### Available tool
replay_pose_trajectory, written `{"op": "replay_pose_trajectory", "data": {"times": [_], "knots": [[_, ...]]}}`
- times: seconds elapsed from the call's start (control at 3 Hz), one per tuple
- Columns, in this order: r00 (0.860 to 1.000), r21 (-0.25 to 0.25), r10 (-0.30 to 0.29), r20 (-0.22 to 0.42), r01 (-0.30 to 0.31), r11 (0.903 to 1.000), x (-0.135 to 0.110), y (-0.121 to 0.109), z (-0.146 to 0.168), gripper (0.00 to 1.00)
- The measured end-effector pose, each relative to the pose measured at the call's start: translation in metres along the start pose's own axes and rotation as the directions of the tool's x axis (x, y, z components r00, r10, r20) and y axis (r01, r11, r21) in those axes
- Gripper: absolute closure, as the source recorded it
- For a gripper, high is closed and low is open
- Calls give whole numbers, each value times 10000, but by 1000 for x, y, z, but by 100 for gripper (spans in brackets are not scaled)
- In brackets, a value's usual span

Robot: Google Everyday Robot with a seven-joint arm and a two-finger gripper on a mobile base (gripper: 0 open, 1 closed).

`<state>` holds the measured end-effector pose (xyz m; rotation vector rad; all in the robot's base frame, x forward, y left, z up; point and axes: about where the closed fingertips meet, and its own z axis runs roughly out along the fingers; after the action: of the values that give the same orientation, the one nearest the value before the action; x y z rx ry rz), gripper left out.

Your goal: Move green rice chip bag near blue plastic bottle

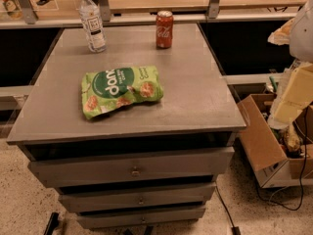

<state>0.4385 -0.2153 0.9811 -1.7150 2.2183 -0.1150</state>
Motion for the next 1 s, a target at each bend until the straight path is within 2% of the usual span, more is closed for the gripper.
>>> {"op": "replay_pose_trajectory", "data": {"times": [0.33,0.67,1.0], "knots": [[10000,2,0,1,0,10000,0,0,0,0],[9979,281,123,631,-141,9995,0,-4,-5,0],[9826,631,180,1849,-302,9976,-3,-6,-11,0]]}}
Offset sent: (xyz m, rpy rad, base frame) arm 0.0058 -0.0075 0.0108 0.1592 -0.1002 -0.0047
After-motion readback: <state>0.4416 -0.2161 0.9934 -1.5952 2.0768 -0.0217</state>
